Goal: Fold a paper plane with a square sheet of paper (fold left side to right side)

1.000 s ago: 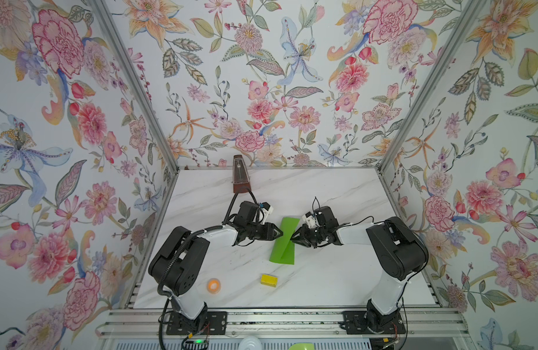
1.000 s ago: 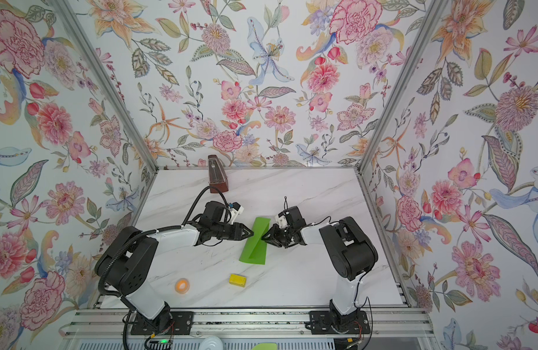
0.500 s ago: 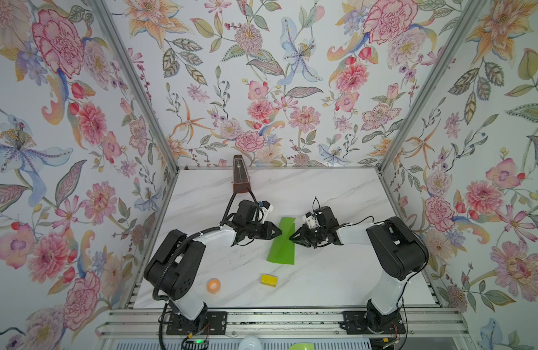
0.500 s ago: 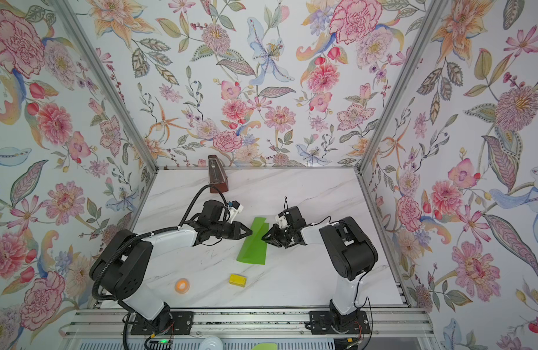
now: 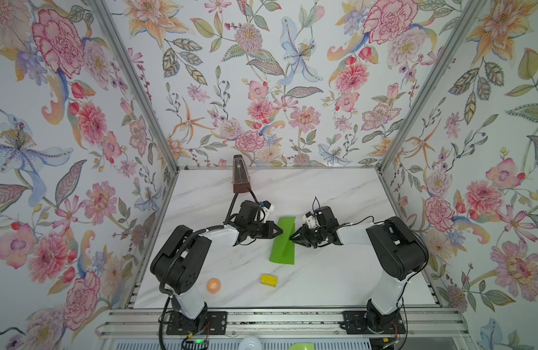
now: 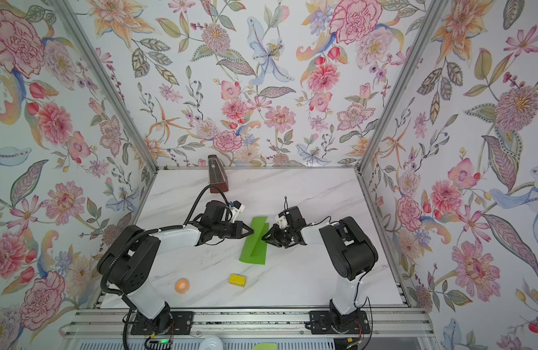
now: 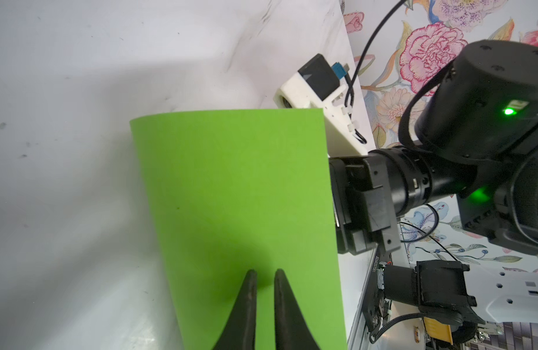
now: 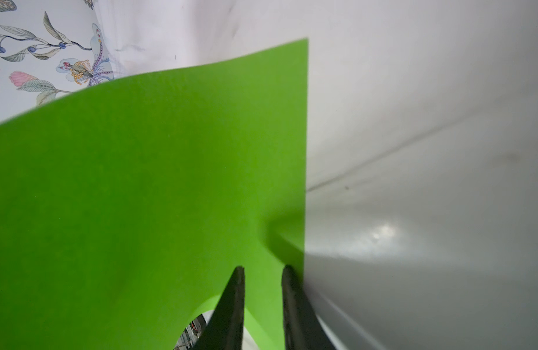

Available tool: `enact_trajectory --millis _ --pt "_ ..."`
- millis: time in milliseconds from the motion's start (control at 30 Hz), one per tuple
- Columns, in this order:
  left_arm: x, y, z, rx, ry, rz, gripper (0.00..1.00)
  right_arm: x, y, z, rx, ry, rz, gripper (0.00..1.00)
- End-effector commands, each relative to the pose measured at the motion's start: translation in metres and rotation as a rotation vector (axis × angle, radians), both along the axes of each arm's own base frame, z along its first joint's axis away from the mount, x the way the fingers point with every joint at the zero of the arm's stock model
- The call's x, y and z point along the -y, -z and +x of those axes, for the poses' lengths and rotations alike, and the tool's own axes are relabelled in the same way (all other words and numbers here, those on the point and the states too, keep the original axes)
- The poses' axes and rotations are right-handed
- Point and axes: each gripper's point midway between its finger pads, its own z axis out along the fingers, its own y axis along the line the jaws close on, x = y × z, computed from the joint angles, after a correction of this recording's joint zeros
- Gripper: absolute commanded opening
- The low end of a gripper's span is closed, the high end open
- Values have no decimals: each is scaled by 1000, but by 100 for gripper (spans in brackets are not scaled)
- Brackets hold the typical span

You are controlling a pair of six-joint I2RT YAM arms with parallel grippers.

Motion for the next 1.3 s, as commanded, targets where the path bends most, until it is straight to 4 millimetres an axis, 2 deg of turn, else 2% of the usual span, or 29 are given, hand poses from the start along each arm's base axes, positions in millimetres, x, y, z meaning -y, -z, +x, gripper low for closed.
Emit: enact_trajectory --millis 0,333,800,1000,1133,1267 --pt "4 5 5 -6 -14 -13 15 9 5 -3 -16 9 -54 25" --pt "-8 18 11 -19 -66 22 15 9 -8 0 8 18 -38 27" --pt "-9 21 12 -25 -87 4 14 1 -53 -2 75 84 123 33" --pt "-10 22 13 -28 -93 -1 14 -9 -54 -6 64 80 172 33" --pt "-12 24 12 -31 -97 5 14 5 -46 -6 69 144 89 33" --pt "-14 24 13 -29 -104 5 13 11 -55 -6 110 171 104 33"
